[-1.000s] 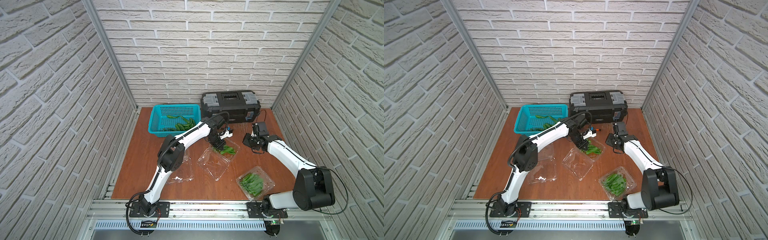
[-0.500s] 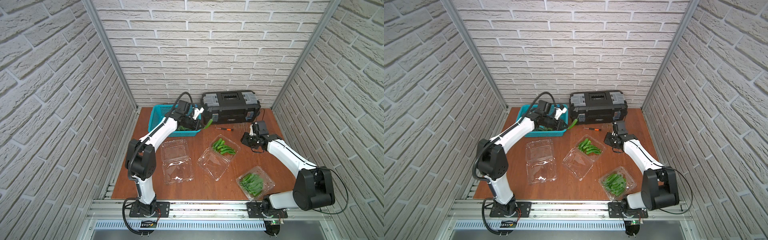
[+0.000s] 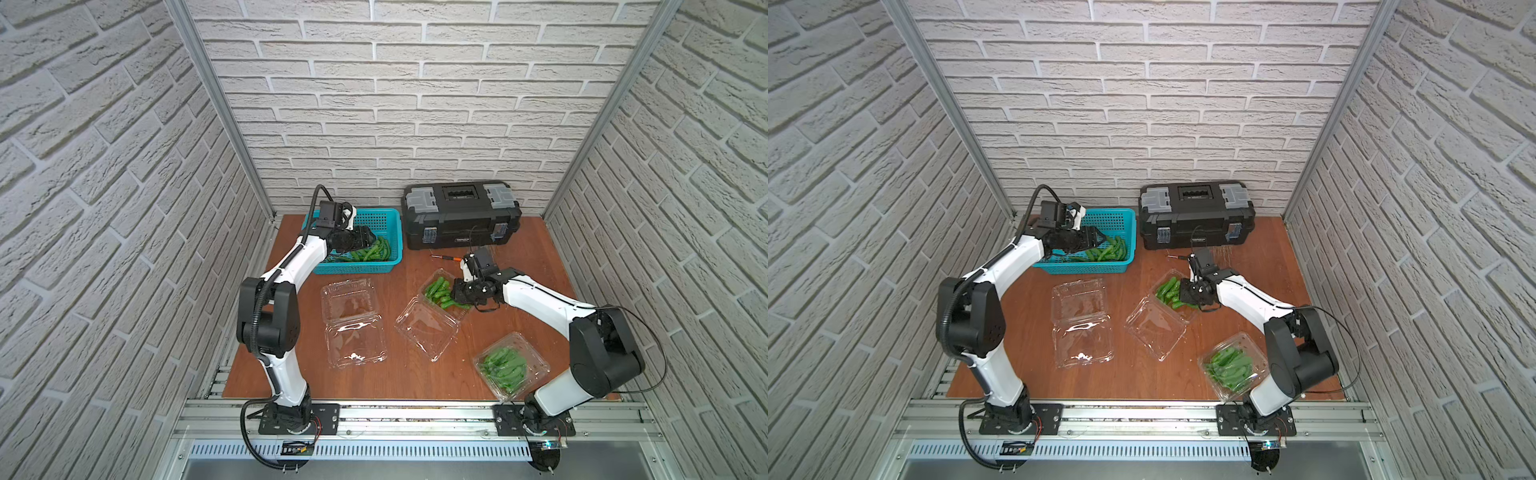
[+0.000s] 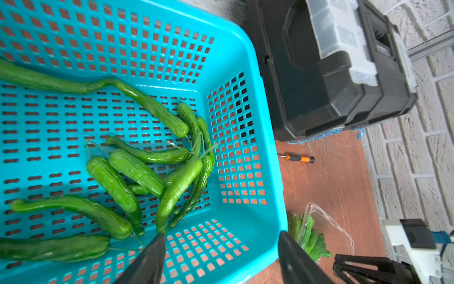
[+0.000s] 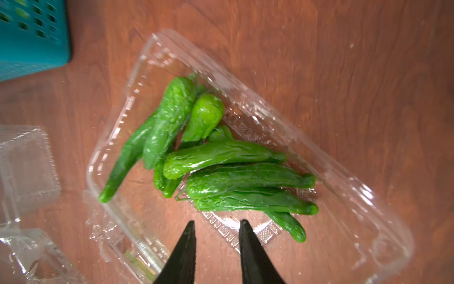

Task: Take small green peppers out of containers
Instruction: Place the green pepper in the basket, then move the basket to the center of the board.

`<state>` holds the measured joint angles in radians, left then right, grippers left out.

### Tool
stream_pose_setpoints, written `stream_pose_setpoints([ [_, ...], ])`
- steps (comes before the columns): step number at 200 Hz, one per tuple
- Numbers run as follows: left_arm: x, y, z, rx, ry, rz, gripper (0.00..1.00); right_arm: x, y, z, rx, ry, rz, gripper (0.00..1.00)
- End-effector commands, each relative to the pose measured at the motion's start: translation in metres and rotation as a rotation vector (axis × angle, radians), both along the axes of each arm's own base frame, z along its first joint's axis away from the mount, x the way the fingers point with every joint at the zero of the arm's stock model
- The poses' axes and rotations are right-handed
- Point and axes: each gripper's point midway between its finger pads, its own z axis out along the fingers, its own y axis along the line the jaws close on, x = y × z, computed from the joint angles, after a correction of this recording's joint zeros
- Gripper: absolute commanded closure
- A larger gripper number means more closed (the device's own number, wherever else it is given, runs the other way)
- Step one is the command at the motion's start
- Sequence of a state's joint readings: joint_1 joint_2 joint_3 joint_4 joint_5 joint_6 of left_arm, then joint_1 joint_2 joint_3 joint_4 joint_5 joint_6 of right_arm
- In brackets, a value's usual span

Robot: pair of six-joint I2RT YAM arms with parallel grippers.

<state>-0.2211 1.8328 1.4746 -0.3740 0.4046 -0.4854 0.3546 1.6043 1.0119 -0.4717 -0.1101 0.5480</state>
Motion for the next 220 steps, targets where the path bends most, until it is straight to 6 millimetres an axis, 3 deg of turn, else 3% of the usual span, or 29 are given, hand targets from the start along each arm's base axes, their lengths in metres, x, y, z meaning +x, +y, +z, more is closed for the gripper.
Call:
stream_pose_setpoints([
  [1, 0.002, -0.011, -0.017, 0.007, 0.012, -0.005, 0.28, 0.002, 0.002, 0.001, -0.002, 0.017, -0.043, 0.68],
  [38, -0.003, -0.041, -0.027, 0.026, 0.015, -0.079, 0.29, -0.002, -0.003, -0.009, -0.027, 0.061, -0.092, 0.67],
  [79, -0.002, -0.067, -0.038, 0.025, 0.038, -0.137, 0.28, 0.01, 0.001, -0.019, -0.013, 0.065, -0.13, 0.64],
  [122, -0.007, -0.095, -0.04, -0.001, 0.05, -0.202, 0.28, 0.02, 0.004, -0.031, -0.008, 0.079, -0.17, 0.64],
  [160, -0.017, -0.122, -0.043, -0.023, 0.063, -0.259, 0.28, 0.021, -0.005, -0.041, -0.06, 0.11, -0.22, 0.64],
  [193, -0.02, -0.137, -0.041, -0.064, 0.068, -0.276, 0.28, 0.02, -0.016, -0.035, -0.128, 0.104, -0.236, 0.64],
  [220, -0.021, -0.144, -0.037, -0.115, 0.072, -0.28, 0.28, 0.022, -0.013, -0.024, -0.124, 0.075, -0.191, 0.65],
])
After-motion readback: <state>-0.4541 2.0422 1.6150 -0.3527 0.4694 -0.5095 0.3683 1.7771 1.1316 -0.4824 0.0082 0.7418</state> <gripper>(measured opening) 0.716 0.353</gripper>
